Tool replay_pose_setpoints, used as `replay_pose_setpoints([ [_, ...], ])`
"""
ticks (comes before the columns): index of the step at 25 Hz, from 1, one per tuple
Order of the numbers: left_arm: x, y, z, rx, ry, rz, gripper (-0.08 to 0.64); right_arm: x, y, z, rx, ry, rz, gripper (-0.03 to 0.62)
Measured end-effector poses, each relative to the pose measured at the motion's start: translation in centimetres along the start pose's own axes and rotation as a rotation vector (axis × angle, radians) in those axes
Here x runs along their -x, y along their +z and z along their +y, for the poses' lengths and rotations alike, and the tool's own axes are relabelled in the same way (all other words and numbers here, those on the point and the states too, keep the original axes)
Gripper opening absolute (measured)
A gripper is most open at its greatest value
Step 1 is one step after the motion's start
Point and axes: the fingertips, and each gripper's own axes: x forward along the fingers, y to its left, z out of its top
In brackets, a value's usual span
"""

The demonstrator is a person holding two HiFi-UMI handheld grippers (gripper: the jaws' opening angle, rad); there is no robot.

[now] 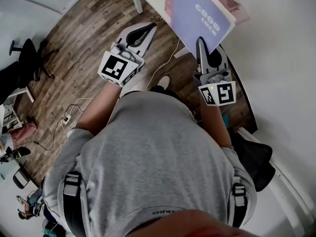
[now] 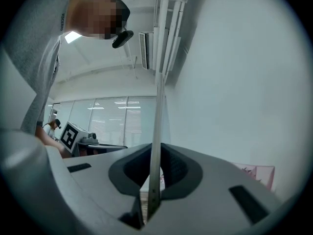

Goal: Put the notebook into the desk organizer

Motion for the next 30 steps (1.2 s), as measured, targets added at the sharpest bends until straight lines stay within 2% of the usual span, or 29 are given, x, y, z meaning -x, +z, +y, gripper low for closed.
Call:
replay_pose_setpoints([
  [8, -4.7, 0.0, 2.0, -0.002, 0.006, -0.003, 0.021, -2.4, 0.4, -4.6, 0.000, -0.018, -0.017, 0.037],
  [16, -8.2, -0.1, 3.7, -0.006, -0.070, -0.001, 0.021, -3.5, 1.0, -7.3, 0.016, -0.111, -0.031, 0.037],
  [21, -10.9, -0.7, 5.4, -0.004, -0.145, -0.014, 0.021, -4.6, 0.4, -8.8, 0.041, -0.190, -0.027, 0.037],
  [27, -16.1, -1.3, 8.5, -0.011, -0.275, -0.024, 0.021, -7.7, 0.7, -11.8, 0.072, -0.320, -0.039, 0.037],
  [30, -16.3, -0.4, 8.2, -0.034, -0.353, -0.047, 0.021, -7.0, 1.3, -10.7, 0.088, -0.384, -0.064, 0.037],
])
